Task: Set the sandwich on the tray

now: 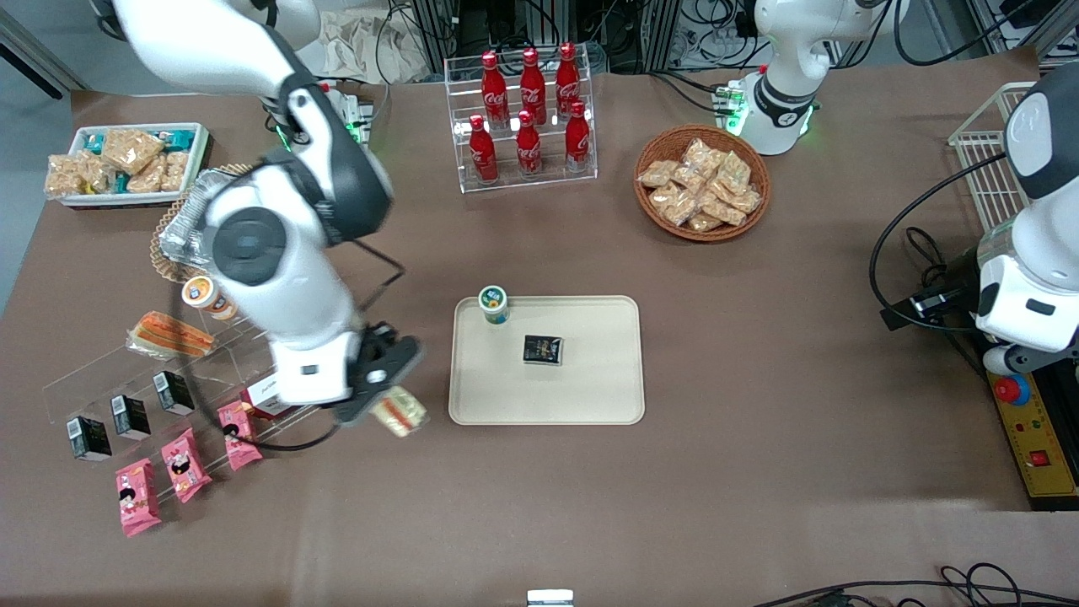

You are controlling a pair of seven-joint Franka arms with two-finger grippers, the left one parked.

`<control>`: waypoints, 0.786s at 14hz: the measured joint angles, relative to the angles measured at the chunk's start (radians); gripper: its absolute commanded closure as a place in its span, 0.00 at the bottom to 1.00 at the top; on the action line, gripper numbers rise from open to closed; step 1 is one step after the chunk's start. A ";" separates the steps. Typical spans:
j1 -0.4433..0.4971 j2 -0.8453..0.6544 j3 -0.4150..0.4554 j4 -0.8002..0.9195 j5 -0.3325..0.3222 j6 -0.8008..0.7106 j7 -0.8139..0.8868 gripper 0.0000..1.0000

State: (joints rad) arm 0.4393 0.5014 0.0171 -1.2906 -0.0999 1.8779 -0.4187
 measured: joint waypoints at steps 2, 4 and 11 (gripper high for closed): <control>0.028 0.035 -0.001 -0.002 -0.014 0.038 -0.005 0.74; 0.051 0.076 0.000 -0.008 -0.032 0.089 -0.027 0.74; 0.202 0.258 -0.002 -0.018 -0.093 0.266 -0.044 0.74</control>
State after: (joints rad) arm 0.6414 0.7598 0.0148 -1.3089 -0.1925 2.1438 -0.4631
